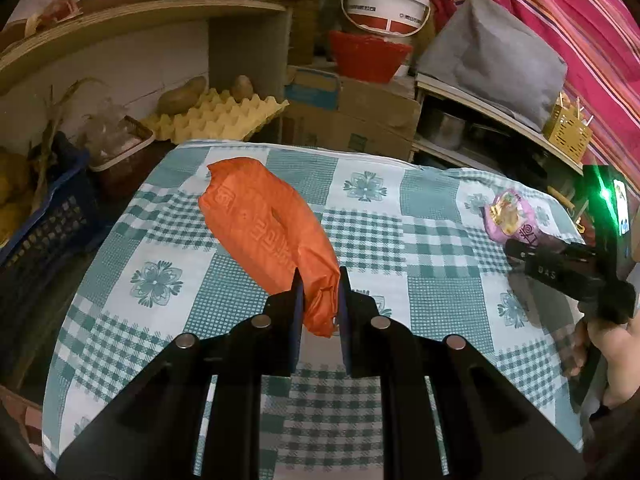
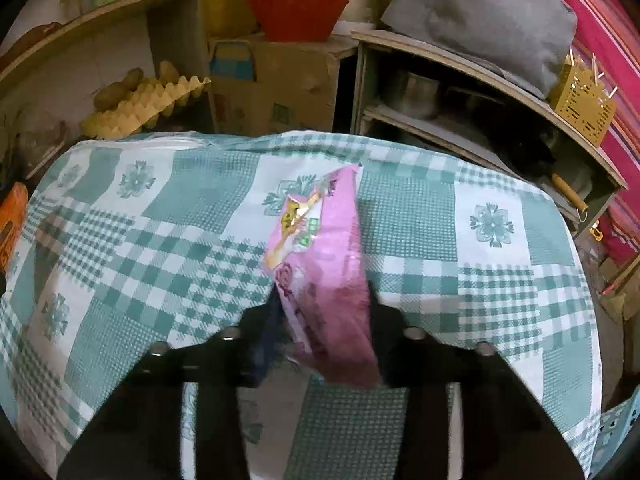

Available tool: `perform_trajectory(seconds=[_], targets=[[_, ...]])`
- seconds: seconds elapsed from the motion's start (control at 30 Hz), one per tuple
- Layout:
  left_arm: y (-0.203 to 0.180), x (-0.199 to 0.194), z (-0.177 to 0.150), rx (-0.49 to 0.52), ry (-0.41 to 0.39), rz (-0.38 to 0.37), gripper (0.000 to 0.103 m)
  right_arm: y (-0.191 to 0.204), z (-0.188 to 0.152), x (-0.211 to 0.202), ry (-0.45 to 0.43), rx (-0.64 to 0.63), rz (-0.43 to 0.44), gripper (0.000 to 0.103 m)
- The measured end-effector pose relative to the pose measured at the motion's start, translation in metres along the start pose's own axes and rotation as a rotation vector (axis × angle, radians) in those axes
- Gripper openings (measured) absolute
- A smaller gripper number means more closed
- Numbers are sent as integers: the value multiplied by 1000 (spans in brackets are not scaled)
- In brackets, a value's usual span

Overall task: Collect trash
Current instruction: 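Grasp the orange bag with the left tool while the right tool grasps the pink snack packet, then carry the orange bag with the left tool while the right tool carries the pink packet to the basket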

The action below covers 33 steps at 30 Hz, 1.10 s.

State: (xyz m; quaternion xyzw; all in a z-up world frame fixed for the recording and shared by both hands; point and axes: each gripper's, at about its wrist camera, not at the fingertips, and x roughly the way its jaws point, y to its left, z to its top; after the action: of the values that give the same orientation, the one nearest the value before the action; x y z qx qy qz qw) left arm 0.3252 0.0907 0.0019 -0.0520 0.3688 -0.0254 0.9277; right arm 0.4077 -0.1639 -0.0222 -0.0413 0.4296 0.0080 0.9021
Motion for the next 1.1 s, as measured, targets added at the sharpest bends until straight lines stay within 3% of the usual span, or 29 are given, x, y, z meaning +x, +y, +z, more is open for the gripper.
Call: perform_trajectory(seconds=[0.3,0.43,0.7,0.83,1.1], targets=[[-20,-12,0,16,-18,-14,14,-40,-17,-71,-123,-9,-51,27],[-40,-22,1,43,-32,-28,14,-78,-38,-117,-167,23,-92,27],[-95,-46,-2,110,-71,-88,14,-190,-116,-193,-206,208,-211,27],[-135,-54,-8,154,-79,-137,14,-240,-154,-218,-222,318,-254,27],[-249,-73,-37,297,-76,-258,14,-301,-194,-249,-235,384,-309,27]])
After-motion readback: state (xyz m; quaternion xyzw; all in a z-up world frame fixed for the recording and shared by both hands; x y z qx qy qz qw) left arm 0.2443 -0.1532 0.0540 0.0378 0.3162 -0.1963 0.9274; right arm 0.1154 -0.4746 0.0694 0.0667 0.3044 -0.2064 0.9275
